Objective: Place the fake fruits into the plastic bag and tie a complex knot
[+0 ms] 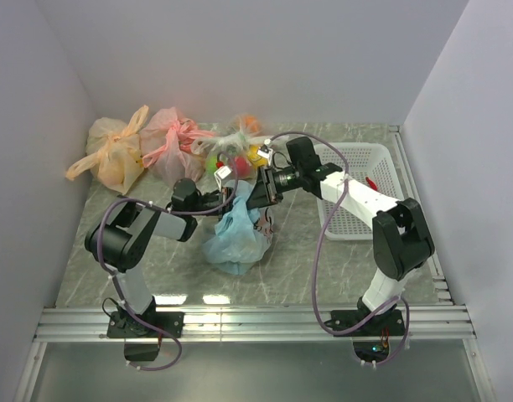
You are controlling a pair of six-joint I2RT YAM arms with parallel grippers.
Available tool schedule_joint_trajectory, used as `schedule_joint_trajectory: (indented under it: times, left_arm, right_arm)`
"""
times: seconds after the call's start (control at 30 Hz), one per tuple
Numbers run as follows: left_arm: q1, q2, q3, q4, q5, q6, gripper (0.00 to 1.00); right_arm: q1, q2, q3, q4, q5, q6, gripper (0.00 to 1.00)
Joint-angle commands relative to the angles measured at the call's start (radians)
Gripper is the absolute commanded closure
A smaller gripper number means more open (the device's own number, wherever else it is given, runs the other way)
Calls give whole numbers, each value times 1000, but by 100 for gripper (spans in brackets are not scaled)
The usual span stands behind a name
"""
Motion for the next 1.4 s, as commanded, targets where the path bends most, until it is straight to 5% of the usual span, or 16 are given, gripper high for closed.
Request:
schedule_joint_trajectory:
  times: [0.0, 0.1, 0.37, 0.53, 0.63, 0.77, 0.87, 1.03, 1.37]
  left_arm:
    - [-13, 32, -11, 426, -7, -204, 99]
    - [-13, 70, -17, 540, -27, -321, 99]
    - [-4, 14, -24, 330, -56, -186, 100]
    - [-4, -28, -48, 276, -58, -136, 99]
    - [-2, -40, -51, 256, -56, -114, 99]
    - [-4, -45, -53, 248, -55, -100, 99]
    - [-4, -42, -54, 244, -53, -93, 99]
    - [-5, -45, -51, 226, -50, -82, 100]
    - [-7, -36, -53, 206, -45, -62, 99]
  right_arm:
    - [18, 22, 43, 122, 43, 53, 61]
    - [27, 13, 66, 9, 66, -33, 33]
    - [-42, -109, 74, -270, 43, -269, 14]
    - [-122, -159, 38, -404, 42, -318, 15]
    - [-162, -168, -1, -401, 22, -314, 27]
    - [-163, -137, -43, -305, 22, -251, 63]
    - [-151, -78, -15, -254, 2, -225, 76]
    - [-96, -42, 9, -170, -18, -180, 71]
    - [-37, -45, 12, -33, -61, -56, 43]
